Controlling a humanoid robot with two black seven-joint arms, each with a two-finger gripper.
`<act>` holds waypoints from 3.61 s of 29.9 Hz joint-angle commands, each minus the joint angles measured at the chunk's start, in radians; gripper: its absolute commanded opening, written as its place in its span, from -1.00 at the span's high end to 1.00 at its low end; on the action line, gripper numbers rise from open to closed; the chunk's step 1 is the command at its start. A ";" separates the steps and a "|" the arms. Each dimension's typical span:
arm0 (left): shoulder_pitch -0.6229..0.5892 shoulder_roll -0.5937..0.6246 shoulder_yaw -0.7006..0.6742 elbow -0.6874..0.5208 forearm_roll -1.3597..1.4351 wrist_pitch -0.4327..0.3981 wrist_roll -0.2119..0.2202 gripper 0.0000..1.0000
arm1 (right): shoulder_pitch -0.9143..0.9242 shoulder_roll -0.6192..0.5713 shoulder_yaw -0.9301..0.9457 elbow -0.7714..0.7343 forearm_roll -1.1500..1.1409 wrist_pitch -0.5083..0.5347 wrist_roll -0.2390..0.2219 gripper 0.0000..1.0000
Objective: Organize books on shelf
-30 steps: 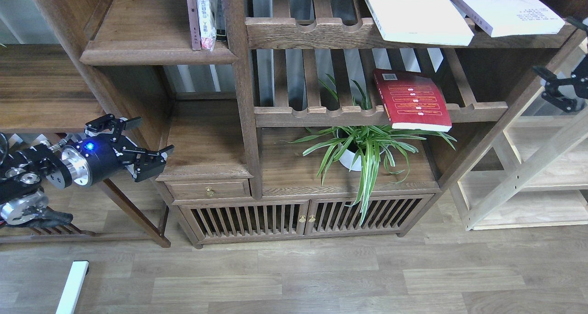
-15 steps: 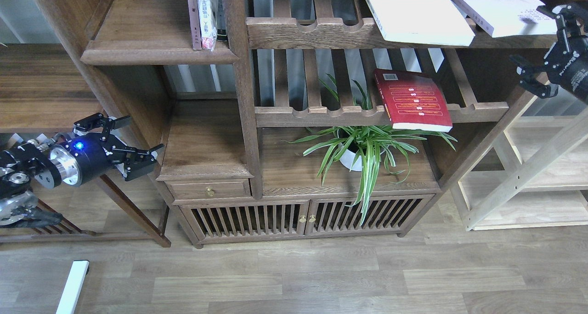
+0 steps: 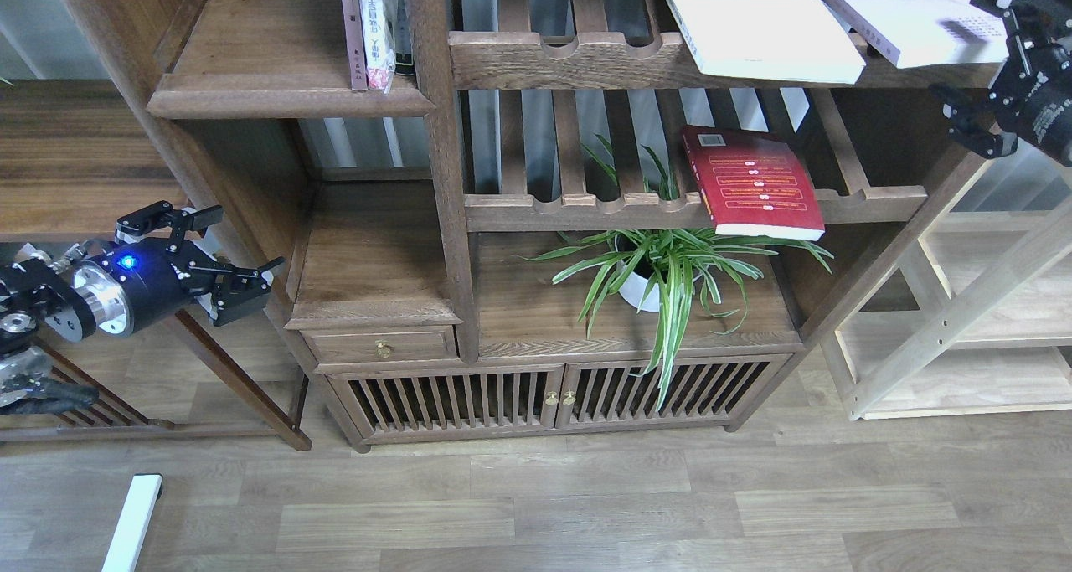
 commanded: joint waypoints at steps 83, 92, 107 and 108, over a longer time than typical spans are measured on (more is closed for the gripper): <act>0.029 -0.008 -0.015 0.074 0.000 0.002 -0.011 -1.00 | 0.041 -0.665 0.112 0.474 0.374 0.541 0.018 0.96; 0.029 -0.006 -0.015 0.074 -0.003 0.008 -0.011 -1.00 | 0.044 -0.741 0.112 0.479 0.446 0.613 0.018 0.95; 0.098 -0.064 -0.014 0.075 -0.015 0.003 -0.034 -1.00 | 0.042 -0.778 -0.104 0.462 0.474 0.674 0.018 0.95; 0.106 -0.075 -0.014 0.075 -0.015 0.005 -0.034 -1.00 | 0.042 -0.778 -0.127 0.461 0.474 0.673 0.018 0.95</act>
